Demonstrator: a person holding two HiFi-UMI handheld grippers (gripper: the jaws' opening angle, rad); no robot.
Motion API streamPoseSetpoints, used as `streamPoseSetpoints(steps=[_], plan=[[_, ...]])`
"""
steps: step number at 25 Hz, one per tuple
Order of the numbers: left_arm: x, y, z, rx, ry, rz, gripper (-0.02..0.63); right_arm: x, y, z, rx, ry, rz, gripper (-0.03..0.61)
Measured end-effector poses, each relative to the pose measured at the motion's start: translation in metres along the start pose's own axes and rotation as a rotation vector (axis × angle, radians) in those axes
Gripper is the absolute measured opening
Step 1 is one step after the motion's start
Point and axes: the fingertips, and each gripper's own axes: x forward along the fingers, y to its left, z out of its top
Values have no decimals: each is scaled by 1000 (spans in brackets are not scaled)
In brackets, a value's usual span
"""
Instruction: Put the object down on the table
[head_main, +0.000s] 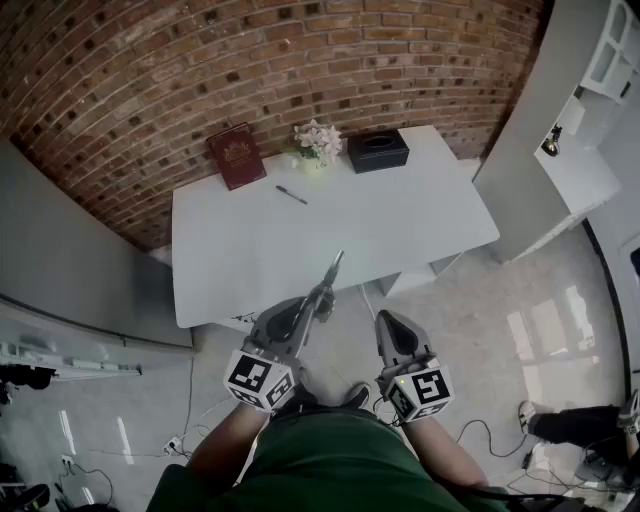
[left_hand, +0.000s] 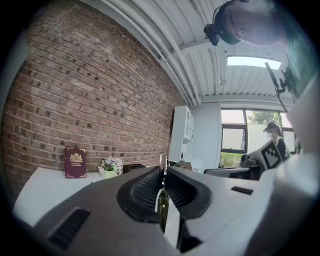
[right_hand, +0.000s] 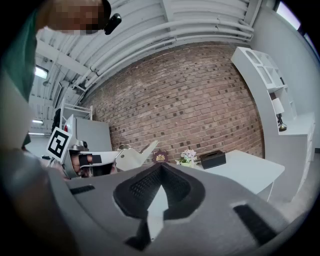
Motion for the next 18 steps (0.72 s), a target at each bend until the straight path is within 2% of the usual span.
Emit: streamPoseSetpoints(steps=[7, 12, 18], plan=[[-28, 50, 1, 16, 4, 8, 26, 42, 39, -12, -16, 15, 4, 2], [-41, 81, -1, -23, -4, 40, 26, 61, 58, -10, 7, 11, 18, 2], [-59, 128, 7, -37, -34, 80, 26, 88, 83, -5, -17, 14, 23, 2]])
